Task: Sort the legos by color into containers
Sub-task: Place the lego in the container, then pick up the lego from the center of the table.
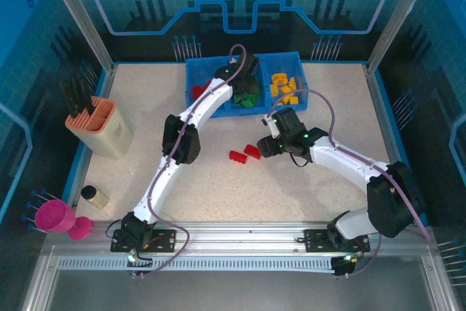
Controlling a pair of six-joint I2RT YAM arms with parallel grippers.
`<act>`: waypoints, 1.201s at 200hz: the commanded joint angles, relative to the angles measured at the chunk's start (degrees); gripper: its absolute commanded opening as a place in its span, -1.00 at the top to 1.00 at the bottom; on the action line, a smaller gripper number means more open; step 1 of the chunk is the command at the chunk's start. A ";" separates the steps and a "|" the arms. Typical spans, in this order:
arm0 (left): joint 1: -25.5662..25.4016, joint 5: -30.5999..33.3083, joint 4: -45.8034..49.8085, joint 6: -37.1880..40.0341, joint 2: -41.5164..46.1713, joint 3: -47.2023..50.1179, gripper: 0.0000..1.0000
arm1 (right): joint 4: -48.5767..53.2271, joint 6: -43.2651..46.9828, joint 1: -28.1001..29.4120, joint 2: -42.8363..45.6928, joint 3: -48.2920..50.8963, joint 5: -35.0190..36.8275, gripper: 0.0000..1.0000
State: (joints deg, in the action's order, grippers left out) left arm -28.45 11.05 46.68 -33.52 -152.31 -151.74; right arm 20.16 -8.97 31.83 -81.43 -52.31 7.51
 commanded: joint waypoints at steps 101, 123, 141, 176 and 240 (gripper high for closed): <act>-2.60 -1.12 -3.71 27.83 23.24 12.53 0.03 | 3.30 1.26 -0.76 5.92 0.37 1.86 -0.49; -3.27 -5.33 -10.75 43.75 35.99 31.81 -0.03 | 3.81 1.24 -1.94 7.25 0.28 1.20 -0.50; -3.20 -7.23 -17.58 55.35 46.48 48.61 -0.08 | 4.30 1.27 -2.99 8.32 0.31 0.36 -0.51; -2.92 -6.54 -20.24 65.15 60.81 68.32 -0.31 | 6.73 1.42 -4.19 10.24 -0.50 -1.11 -0.54; -3.57 -21.18 -23.39 72.67 70.63 90.31 -0.34 | 12.95 1.96 -4.81 12.16 -3.22 -9.08 -0.62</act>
State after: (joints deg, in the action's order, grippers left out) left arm -31.42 -4.60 27.29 33.52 -83.09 -65.52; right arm 28.62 -7.88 27.77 -70.96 -53.10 2.90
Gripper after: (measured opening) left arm 0.668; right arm 0.800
